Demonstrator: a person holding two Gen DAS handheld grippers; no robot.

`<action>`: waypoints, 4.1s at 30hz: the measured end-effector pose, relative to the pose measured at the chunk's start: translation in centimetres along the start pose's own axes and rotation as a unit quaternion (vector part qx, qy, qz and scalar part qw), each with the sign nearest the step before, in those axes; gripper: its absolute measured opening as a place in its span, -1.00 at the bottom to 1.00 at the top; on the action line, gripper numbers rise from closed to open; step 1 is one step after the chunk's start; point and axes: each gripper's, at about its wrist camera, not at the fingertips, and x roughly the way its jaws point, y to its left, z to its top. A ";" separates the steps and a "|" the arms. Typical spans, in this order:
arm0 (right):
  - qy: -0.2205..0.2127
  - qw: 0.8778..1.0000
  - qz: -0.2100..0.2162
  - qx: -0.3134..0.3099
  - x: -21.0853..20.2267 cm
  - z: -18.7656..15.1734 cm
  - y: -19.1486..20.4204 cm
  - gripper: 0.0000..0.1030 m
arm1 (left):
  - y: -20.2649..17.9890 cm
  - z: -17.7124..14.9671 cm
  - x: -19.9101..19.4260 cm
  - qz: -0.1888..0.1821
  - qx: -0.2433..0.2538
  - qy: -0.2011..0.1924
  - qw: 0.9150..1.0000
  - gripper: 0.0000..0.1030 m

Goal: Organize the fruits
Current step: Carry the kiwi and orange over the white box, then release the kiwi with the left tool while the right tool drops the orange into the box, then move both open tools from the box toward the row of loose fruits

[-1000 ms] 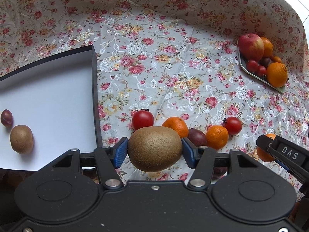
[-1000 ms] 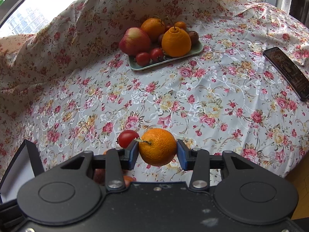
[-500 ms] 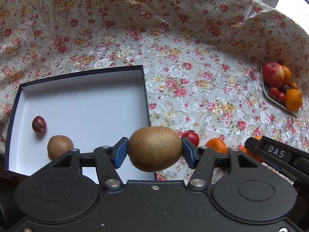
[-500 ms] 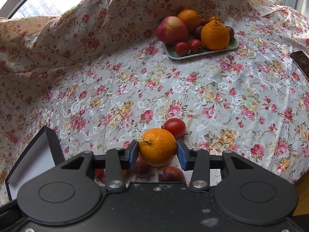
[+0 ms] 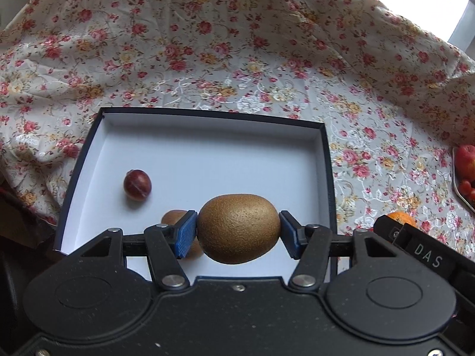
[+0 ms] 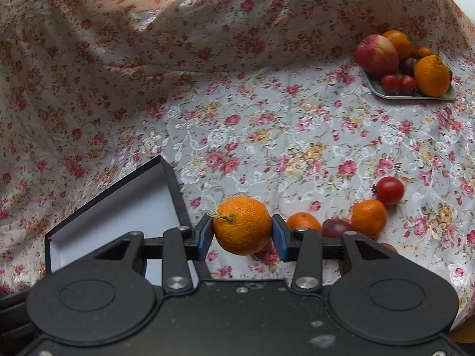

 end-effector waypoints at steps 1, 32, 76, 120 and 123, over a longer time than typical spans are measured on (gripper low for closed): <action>0.001 1.000 0.004 -0.007 0.2 -0.1 0.7 -0.14 | 0.4 0.1 0.0 0.006 -0.002 -0.002 1.000 0.20; 0.001 0.985 0.053 -0.164 2.9 -3.7 11.6 -0.13 | 8.9 -0.1 2.7 0.065 -0.063 0.050 0.995 0.21; 0.006 0.988 0.026 -0.151 3.4 -3.0 10.3 -0.14 | 6.2 0.4 1.4 0.064 -0.027 0.024 0.997 0.18; -0.021 0.993 -0.111 -0.013 -2.0 0.5 -8.6 -0.14 | -12.6 -3.4 0.0 -0.037 0.140 0.029 0.989 0.18; -0.016 0.992 -0.122 -0.011 -2.3 0.5 -10.1 -0.14 | -13.9 -4.0 0.2 -0.042 0.154 0.035 0.986 0.18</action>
